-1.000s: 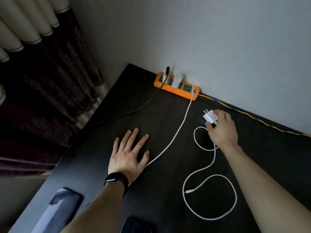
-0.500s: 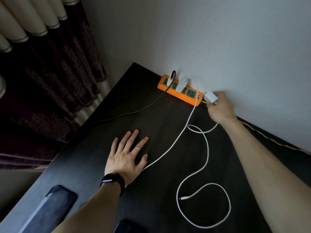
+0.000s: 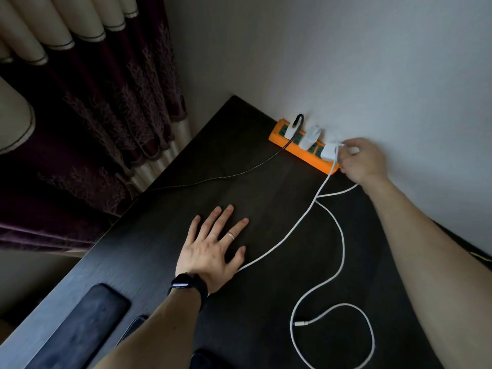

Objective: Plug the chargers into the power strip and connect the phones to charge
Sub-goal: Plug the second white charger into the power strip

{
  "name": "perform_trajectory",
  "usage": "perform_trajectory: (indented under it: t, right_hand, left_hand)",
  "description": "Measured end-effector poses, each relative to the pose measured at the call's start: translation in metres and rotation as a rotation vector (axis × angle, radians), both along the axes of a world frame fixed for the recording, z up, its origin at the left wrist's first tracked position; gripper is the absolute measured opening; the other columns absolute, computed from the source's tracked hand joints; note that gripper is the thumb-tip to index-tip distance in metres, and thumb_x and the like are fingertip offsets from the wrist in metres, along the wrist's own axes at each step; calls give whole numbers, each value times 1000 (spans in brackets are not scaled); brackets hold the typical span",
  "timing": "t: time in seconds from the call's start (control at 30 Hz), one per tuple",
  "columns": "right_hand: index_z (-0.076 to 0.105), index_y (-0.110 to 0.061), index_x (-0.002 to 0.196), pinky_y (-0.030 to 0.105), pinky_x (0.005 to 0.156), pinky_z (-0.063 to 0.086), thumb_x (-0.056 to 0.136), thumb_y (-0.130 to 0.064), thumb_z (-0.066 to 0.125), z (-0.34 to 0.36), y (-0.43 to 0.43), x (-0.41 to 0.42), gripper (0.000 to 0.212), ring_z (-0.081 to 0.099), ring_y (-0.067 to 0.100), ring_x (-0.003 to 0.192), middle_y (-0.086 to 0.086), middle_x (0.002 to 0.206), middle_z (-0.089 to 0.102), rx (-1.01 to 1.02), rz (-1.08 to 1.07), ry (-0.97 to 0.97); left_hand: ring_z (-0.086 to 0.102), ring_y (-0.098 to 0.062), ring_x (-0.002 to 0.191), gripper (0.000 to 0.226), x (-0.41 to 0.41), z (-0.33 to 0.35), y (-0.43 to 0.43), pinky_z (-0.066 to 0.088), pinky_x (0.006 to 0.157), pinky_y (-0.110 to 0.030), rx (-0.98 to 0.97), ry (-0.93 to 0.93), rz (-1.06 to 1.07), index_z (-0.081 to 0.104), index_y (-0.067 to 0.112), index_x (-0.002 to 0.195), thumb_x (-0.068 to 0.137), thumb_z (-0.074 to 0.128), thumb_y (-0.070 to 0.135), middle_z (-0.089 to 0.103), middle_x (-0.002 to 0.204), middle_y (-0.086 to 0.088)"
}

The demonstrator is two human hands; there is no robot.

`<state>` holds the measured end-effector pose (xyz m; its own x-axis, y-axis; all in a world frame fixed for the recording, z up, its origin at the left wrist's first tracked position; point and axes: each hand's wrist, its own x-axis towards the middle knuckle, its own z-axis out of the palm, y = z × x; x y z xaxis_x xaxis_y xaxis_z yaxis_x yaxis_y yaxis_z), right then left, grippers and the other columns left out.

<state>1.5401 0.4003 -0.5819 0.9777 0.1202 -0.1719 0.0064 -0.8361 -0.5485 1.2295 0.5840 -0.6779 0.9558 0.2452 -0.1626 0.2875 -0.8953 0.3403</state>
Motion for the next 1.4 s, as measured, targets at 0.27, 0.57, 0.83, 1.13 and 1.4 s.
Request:
perform_trajectory:
  t: [0.27,0.57,0.83,1.13,1.4]
  right_hand:
    - [76,-8,105,36,83,48,96,-35,61,17,23,14,33,66,37,103,17,109,75,-348,142,-103]
    - [75,-7,95,34,76,48,90,-38,69,6,40,12,32,69,39,95,18,101,75,-375,90,-240]
    - [73,-9,99,26,71,38,90,-31,70,4,54,8,23,70,33,99,14,104,75,-379,23,-219]
    - [55,-27,136,42,95,56,83,-60,60,20,6,-58,62,72,17,102,3,131,66,423,-316,89]
    - [64,-49,100,12,78,48,93,-19,67,-22,-89,-296,31,62,-12,96,-24,103,68,289,-353,37]
  left_hand:
    - [-15,-9,152,63,-1,2,0,-13,122,-43,-1,-14,10,-1,56,151,93,21,66,-10,165,15]
    - [-11,-10,152,63,0,0,-1,-10,122,-44,10,-21,15,3,55,152,94,23,66,-6,166,14]
    - [-12,-12,152,64,0,-6,0,-9,122,-45,15,0,4,-1,55,152,93,23,67,-10,165,15]
    - [-7,-12,153,63,0,-1,0,-3,124,-46,24,3,0,5,53,153,94,23,66,-3,167,14]
    - [5,-14,153,62,-3,-4,-4,4,124,-48,37,-56,8,18,50,153,94,31,63,13,166,11]
